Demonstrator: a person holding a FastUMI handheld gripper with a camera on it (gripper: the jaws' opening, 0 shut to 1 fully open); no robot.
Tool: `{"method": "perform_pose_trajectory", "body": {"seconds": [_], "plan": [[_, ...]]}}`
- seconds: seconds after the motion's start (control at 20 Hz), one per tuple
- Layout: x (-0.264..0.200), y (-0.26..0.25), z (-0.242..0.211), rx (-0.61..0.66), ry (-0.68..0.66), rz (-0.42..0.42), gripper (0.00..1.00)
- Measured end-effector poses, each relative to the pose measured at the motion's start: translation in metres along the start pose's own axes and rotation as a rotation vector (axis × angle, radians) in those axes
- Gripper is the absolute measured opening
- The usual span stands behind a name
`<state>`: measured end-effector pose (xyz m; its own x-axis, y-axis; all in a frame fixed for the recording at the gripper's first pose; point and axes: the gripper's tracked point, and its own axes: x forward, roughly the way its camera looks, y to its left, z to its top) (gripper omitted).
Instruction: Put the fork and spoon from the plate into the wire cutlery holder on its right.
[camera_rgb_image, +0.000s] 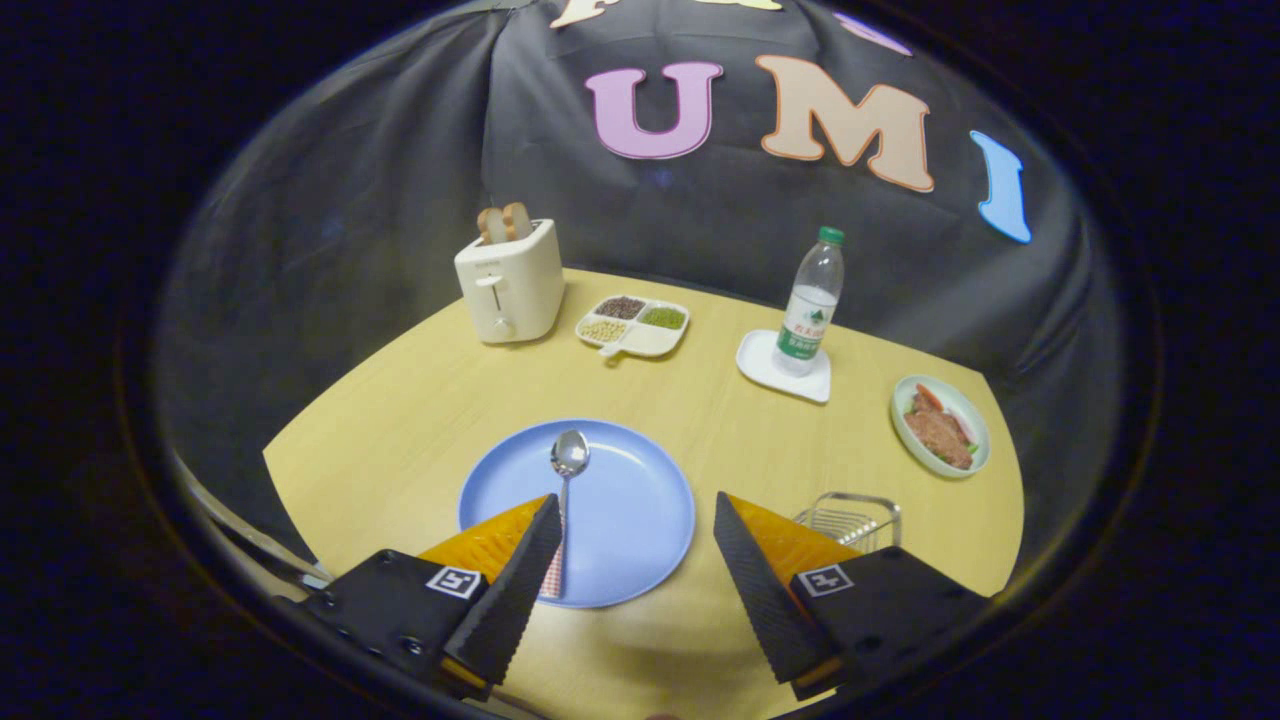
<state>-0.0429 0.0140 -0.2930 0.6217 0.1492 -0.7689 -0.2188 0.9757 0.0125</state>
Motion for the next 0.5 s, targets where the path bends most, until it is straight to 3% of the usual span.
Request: {"method": "perform_pose_trajectory", "body": {"seconds": [0.5], "plan": [[0.051,0.042,-0.056,-0.080,0.124,0.041,0.98]]}}
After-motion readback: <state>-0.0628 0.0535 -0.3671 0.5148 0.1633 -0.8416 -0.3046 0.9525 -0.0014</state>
